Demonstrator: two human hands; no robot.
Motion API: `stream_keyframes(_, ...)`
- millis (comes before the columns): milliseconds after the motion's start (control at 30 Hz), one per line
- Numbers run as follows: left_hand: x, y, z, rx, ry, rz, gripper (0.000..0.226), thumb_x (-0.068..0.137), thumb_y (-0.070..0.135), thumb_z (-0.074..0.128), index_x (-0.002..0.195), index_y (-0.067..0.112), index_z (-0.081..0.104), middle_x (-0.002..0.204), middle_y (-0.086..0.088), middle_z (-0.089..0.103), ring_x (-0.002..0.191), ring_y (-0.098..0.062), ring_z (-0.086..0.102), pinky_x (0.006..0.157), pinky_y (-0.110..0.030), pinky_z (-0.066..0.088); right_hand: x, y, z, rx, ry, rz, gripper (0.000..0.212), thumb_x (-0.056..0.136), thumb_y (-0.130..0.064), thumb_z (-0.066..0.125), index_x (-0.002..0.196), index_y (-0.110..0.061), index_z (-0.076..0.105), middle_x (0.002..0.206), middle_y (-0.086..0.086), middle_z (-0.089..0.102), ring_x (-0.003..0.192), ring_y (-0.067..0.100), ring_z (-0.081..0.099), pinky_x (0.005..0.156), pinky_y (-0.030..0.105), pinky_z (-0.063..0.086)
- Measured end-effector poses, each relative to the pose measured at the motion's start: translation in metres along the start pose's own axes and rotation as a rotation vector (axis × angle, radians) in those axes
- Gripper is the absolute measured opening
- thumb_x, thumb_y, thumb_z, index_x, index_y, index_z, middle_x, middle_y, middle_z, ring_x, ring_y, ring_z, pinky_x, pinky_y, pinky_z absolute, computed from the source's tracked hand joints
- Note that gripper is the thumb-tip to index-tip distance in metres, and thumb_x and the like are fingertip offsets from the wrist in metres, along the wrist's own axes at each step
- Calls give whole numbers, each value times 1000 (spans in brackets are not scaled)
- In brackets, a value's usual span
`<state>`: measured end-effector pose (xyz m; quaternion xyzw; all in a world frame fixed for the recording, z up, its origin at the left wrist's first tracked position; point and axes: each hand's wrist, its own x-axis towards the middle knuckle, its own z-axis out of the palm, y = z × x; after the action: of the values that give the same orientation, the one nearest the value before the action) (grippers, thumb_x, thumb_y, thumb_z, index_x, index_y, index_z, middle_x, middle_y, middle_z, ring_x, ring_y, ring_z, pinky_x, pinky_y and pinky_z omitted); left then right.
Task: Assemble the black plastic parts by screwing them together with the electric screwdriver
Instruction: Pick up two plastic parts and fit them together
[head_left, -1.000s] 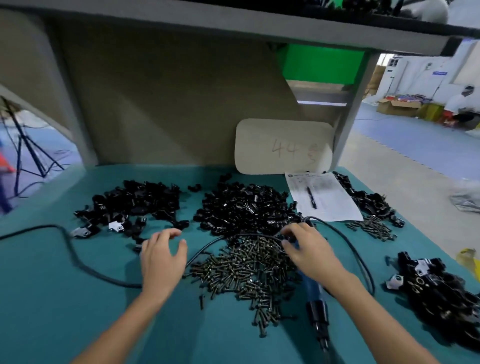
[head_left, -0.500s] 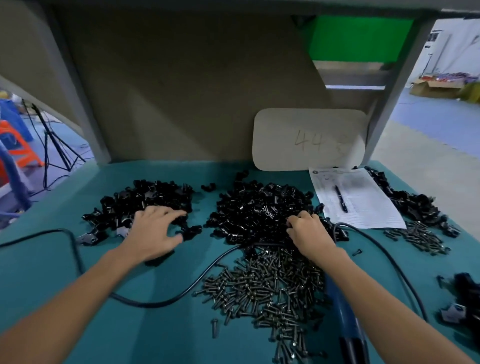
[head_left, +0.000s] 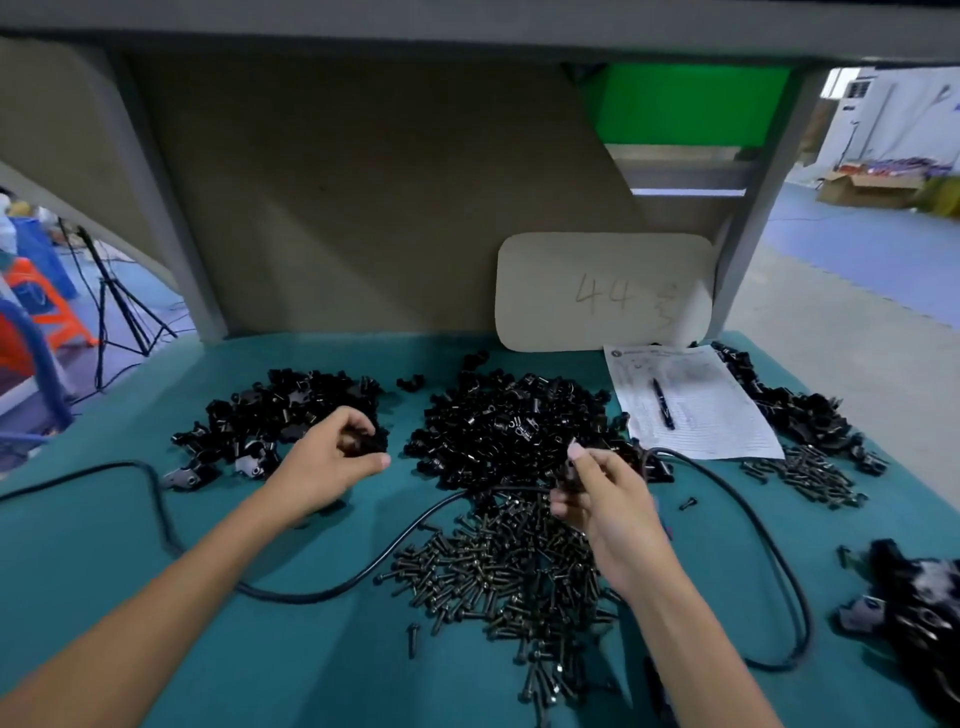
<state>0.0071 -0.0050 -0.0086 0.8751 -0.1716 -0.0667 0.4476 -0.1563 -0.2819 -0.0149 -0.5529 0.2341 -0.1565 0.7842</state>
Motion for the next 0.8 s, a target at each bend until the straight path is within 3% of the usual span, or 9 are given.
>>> stream_keyframes(133, -48, 24, 3, -171, 31, 5, 29, 75, 35, 88, 98, 38, 70, 98, 0, 72, 74, -4, 64, 62, -10, 49, -66, 19, 4, 107, -10, 85, 26, 94, -29, 68, 100, -5, 74, 67, -3, 61, 58, 10, 60, 54, 25, 53)
stream_keyframes(200, -74, 36, 8, -330, 17, -30, 35, 69, 42, 86, 102, 36, 73, 104, 2, 71, 87, -11, 66, 77, -18, 54, -94, 26, 8, 175, -13, 120, 30, 97, -29, 63, 102, -2, 74, 75, 5, 65, 61, 14, 61, 54, 27, 54)
stream_keyframes(267, -94, 42, 13, -557, -55, -74, 37, 76, 35, 79, 110, 22, 71, 111, -10, 68, 96, -18, 67, 88, -32, 58, -118, 30, 14, 252, -27, 139, 27, 103, -24, 57, 108, 1, 65, 89, 14, 73, 63, 20, 65, 54, 29, 57)
stream_keyframes(333, -109, 48, 18, -735, -139, -106, 28, 93, 22, 66, 118, 10, 62, 114, -22, 67, 97, -23, 70, 84, -33, 60, -135, 32, 18, 256, -41, 128, 21, 106, -18, 52, 115, -1, 61, 101, 19, 76, 60, 21, 64, 51, 28, 56)
stream_keyframes(400, -120, 52, 19, -823, -158, -136, 17, 106, 12, 49, 123, 11, 48, 96, -19, 71, 83, -24, 68, 76, -34, 59, -144, 31, 24, 194, -62, 98, 20, 106, -16, 52, 119, -7, 64, 107, 19, 74, 61, 20, 63, 53, 29, 55)
stream_keyframes(467, -126, 55, 17, -824, -178, -166, 17, 106, 6, 43, 121, 15, 41, 84, -11, 70, 75, -21, 61, 69, -34, 53, -147, 29, 30, 173, -91, 94, 25, 106, -23, 51, 120, -13, 69, 113, 21, 70, 70, 22, 64, 64, 33, 57)
stream_keyframes(567, -133, 58, 12, -772, -246, -159, 21, 104, 8, 52, 124, 13, 48, 94, -8, 66, 75, -16, 63, 66, -28, 49, -149, 25, 35, 261, -134, 141, 36, 108, -27, 41, 129, -12, 66, 117, 19, 67, 85, 28, 66, 80, 40, 59)
stream_keyframes(700, -152, 62, 16, -751, -285, -129, 37, 100, 6, 58, 132, 23, 59, 103, -7, 59, 81, -16, 67, 72, -27, 55, -156, 18, 37, 335, -176, 134, 35, 104, -24, 46, 127, -11, 69, 110, 18, 71, 90, 33, 69, 81, 40, 62)
stream_keyframes(800, -166, 67, 24, -762, -340, -136, 39, 101, 3, 55, 132, 26, 60, 109, -7, 58, 80, -14, 67, 67, -23, 53, -163, 14, 36, 255, -188, 61, 35, 92, -32, 55, 119, -16, 72, 113, 18, 72, 91, 31, 68, 83, 42, 59)
